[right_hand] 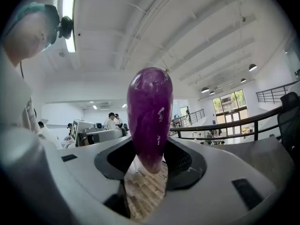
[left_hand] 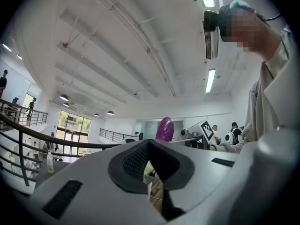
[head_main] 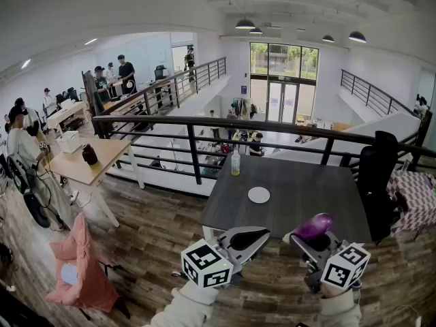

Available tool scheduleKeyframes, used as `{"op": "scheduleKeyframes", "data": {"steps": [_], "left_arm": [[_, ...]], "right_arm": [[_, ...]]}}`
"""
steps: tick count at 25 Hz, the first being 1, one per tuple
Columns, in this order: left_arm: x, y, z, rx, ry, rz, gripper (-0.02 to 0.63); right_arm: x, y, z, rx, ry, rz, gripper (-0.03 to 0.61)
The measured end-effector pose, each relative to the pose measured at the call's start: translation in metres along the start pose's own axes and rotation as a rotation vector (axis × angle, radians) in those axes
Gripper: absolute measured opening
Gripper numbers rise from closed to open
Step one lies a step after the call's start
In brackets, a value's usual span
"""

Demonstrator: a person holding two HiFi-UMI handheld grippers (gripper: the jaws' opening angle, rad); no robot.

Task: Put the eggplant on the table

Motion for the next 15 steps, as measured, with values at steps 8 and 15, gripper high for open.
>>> {"op": "scheduleKeyframes", "data": {"steps": [8,15], "left_arm": [[0.001,0.001,-0.001,0.008,-0.005,0.008,0.006],[-0.009,0.002,0.002,0.022,-0.002,0.000,0.006]], "right_arm": [[-0.003,0.001,-0.002,0.007,-0.008,-0.003,0.196],[0.001,0.000,0.001,-0.004,-0.017,-0.020,0.196]]}}
Point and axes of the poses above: the fingertips, and each gripper's own axes: x backward along the fingers, z to its right, y out of its underside, the point moved 4 cm from there along x, backward along the fingers, and after that the axes turned 14 degrees about -z, right-handed, at the moved point
